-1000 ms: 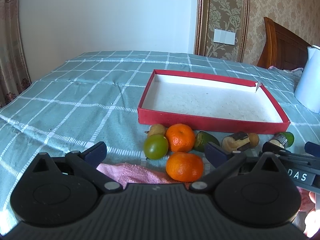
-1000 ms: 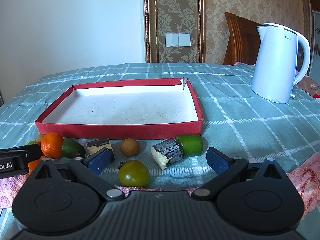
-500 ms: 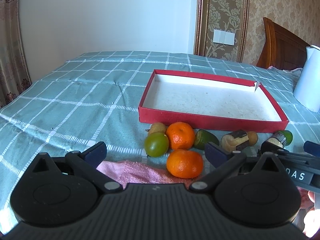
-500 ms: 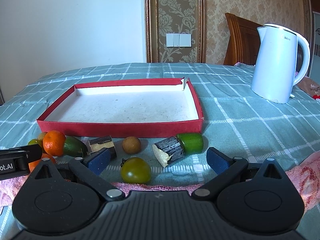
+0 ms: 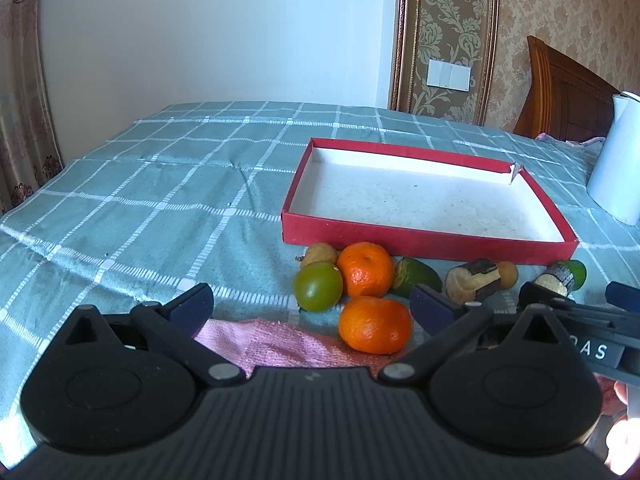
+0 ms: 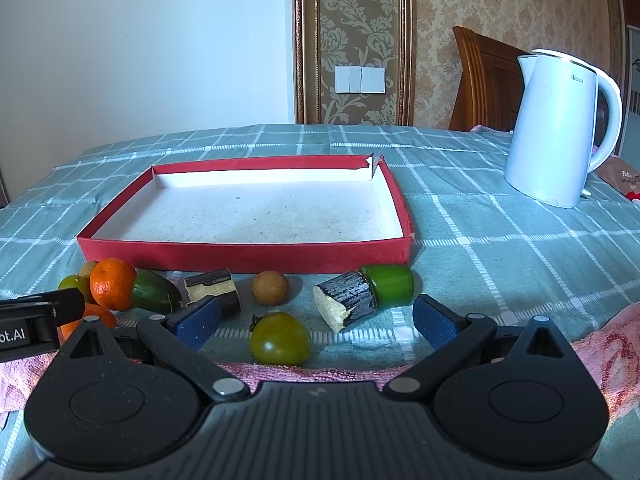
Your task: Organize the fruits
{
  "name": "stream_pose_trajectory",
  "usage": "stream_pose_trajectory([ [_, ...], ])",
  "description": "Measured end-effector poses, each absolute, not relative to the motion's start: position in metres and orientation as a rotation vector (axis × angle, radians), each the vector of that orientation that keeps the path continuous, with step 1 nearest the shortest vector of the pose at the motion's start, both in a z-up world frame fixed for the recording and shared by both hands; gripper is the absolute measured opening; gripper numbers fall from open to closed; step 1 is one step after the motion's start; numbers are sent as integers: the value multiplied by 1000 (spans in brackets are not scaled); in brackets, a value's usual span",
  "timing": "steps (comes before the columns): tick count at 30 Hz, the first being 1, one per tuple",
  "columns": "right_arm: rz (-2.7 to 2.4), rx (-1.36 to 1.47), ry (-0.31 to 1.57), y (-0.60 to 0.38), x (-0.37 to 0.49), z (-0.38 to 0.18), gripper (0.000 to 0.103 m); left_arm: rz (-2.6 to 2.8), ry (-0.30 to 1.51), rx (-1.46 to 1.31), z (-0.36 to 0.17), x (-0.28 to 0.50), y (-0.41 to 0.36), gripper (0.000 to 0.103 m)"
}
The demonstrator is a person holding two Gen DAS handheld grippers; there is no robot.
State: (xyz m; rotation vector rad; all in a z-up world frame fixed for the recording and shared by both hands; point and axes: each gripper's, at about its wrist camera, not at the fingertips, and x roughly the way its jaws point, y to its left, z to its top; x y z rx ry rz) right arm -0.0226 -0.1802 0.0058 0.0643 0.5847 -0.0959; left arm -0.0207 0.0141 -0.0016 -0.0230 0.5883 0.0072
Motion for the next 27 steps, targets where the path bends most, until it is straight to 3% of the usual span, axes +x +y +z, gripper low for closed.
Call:
stream_pose_trajectory([
  [27, -87, 72, 597, -183, -17, 4, 103, 1, 601, -19, -6, -16, 14, 103],
])
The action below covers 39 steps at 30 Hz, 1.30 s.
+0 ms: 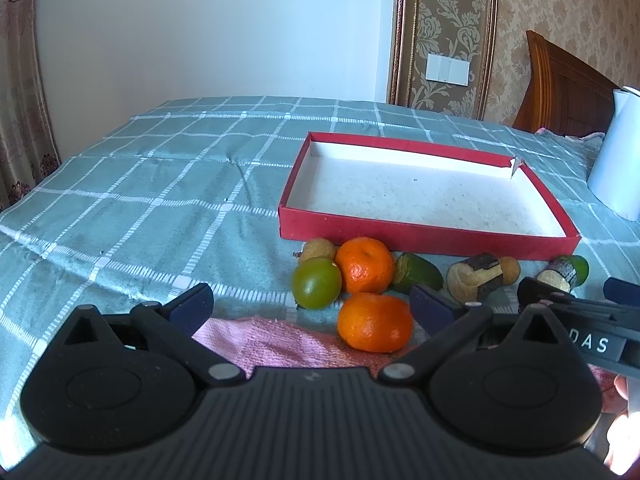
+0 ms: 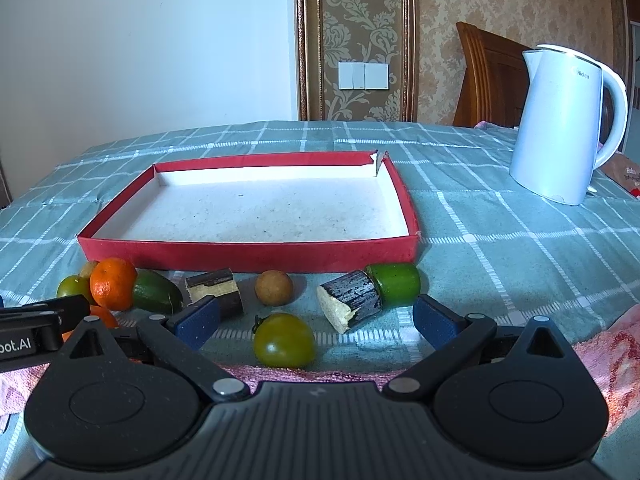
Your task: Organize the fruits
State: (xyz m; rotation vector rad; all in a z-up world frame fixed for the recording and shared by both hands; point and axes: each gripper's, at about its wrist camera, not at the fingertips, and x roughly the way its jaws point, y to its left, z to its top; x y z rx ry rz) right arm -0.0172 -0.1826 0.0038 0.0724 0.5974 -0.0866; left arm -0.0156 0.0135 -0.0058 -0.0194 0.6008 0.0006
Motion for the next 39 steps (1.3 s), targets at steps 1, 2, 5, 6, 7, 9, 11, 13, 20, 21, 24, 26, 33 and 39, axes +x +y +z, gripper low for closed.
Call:
stream_pose_trajectory([
  [1, -87, 73, 598, -183, -17, 4, 103, 0, 601, -18, -6, -15, 13, 103],
  [2, -87, 74, 598, -184, -17, 4, 103, 0, 600, -16, -6, -16, 13, 103],
  [5, -89, 73, 596, -184, -17, 4, 103, 1, 597, -16, -6, -17, 14, 103],
  [6, -90, 72, 595, -185, -17, 4, 103, 0, 593, -18, -6, -18, 16, 103],
  [7, -93, 70, 592, -185, -17, 5, 103, 0, 589, -22, -6, -19, 17, 103],
  [9, -100, 67, 590, -186, -17, 5, 103, 5, 592, -30, -8, -19, 19, 103],
  [11, -98, 71, 592, -188, -16, 5, 103, -2, 598, -34, -8, -19, 20, 103],
  [13, -96, 76, 598, -189, -15, 4, 103, 0, 596, -29, -9, -20, 20, 103],
  [20, -116, 82, 598, -198, -12, 5, 103, -18, 565, -4, -9, -24, 21, 103],
  [21, -127, 84, 592, -201, -12, 6, 103, -14, 569, -7, -10, -23, 22, 103],
  [24, -145, 110, 594, -210, -10, 5, 103, -22, 584, -26, -12, -21, 23, 103],
  [26, -140, 115, 613, -213, -7, 3, 103, -18, 578, -19, -13, -21, 23, 103],
  [33, -168, 114, 620, -235, -2, 6, 103, -21, 572, -56, -14, -22, 35, 103],
  [39, -144, 79, 611, -248, -10, 6, 103, -43, 567, -37, -14, -25, 32, 103],
])
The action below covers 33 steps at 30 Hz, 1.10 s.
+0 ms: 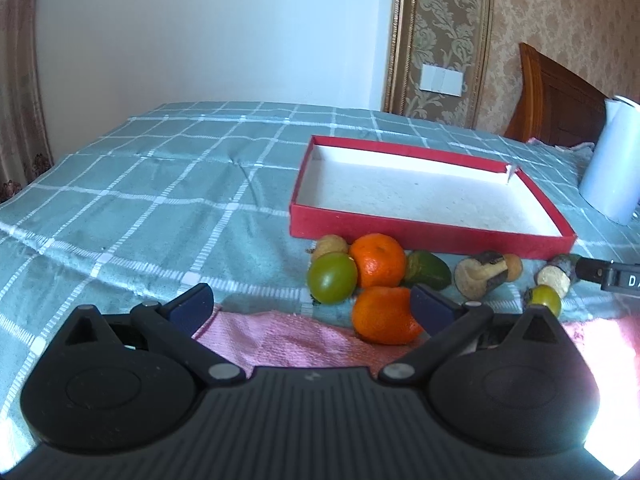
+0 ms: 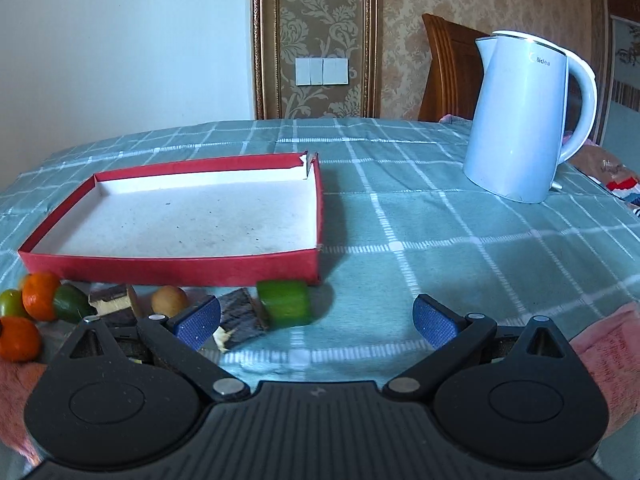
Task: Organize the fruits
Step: 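Move the right tool to the dark cylindrical piece and close on it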
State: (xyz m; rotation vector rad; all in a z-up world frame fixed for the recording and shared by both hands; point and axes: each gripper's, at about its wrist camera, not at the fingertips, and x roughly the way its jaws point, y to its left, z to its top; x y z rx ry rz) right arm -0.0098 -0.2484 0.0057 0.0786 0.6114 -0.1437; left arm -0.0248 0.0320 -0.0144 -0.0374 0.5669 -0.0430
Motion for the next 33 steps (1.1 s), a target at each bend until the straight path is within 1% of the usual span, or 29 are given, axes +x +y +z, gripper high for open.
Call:
stream_pose_trajectory([
  [3, -116, 85, 607, -251, -15, 5, 103, -41, 558, -27, -15, -26, 30, 103],
  [8, -94, 6, 561, -243, -26, 4, 103, -52, 556, -47, -17, -24, 32, 103],
  [11, -86, -15, 570, -242, -23, 1, 102, -59, 562, -62, -17, -22, 33, 103],
  [13, -41, -16, 579, -241, -20, -1, 88, -56, 562, -61, -17, -22, 34, 103],
  [14, -8, -14, 587, -240, -17, -1, 83, -54, 563, -62, -17, -21, 34, 103],
  [16, 39, -19, 610, -238, -12, -4, 65, -55, 565, -65, -17, -21, 35, 103],
  [19, 105, -18, 618, -236, -8, -4, 54, -55, 564, -74, -17, -20, 36, 103],
  [23, 122, -74, 603, -230, -4, -3, 47, -61, 570, -87, -18, -18, 37, 103],
  [24, 124, -88, 596, -228, -4, -2, 42, -62, 570, -87, -18, -18, 37, 103],
  [25, 133, -96, 588, -227, -6, -1, 32, -62, 569, -87, -18, -17, 37, 103],
  [26, 158, -97, 591, -225, -6, 0, 29, -61, 569, -88, -18, -17, 37, 103],
  [33, 191, -233, 623, -214, 4, -1, 29, -69, 577, -99, -17, -16, 36, 103],
])
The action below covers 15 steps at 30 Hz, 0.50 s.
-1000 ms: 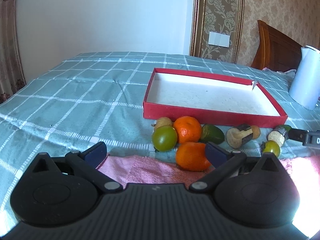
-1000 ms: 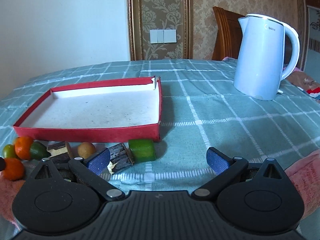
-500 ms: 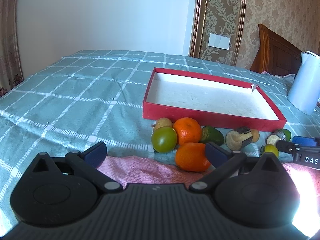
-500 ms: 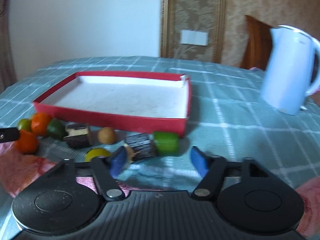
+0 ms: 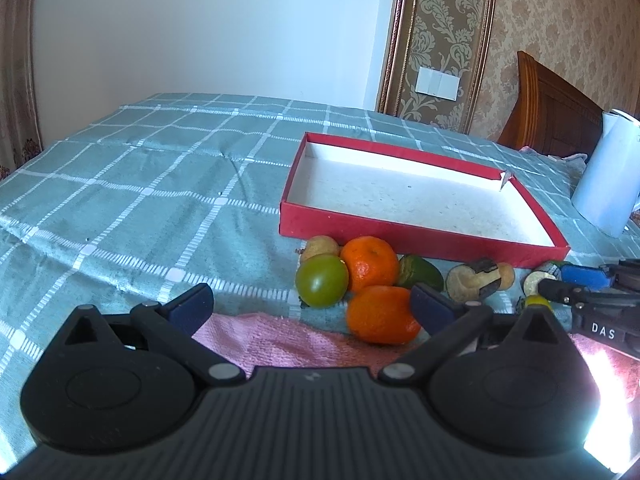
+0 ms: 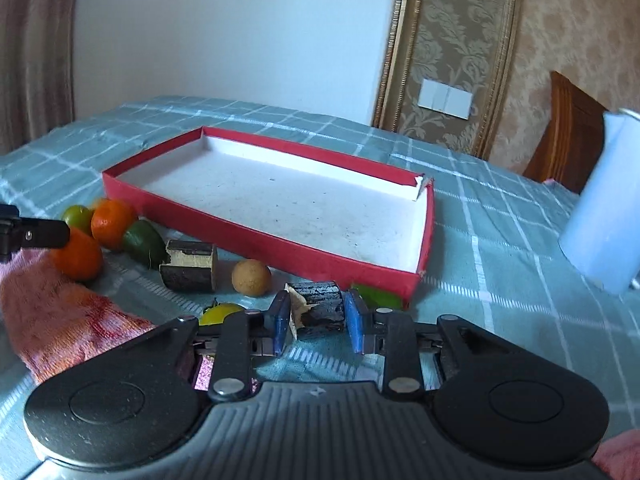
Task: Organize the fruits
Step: 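Move the right tool to the dark cylindrical piece and close on it, then carry the dark piece into the tray with the right tool and release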
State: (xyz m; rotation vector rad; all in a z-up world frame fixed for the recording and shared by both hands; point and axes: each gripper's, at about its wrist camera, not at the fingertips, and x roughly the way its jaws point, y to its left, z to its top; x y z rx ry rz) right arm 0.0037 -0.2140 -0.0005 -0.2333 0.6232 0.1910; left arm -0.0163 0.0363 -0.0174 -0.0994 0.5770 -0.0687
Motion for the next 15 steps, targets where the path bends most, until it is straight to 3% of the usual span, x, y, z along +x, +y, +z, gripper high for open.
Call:
stream_pose_trajectory([
  [9, 218, -396, 651, -198, 14, -7, 32, -70, 585, -106, -17, -18, 35, 103],
  [15, 184, -333, 640, -200, 10, -8, 31, -57, 572, -68, -17, -28, 40, 103],
])
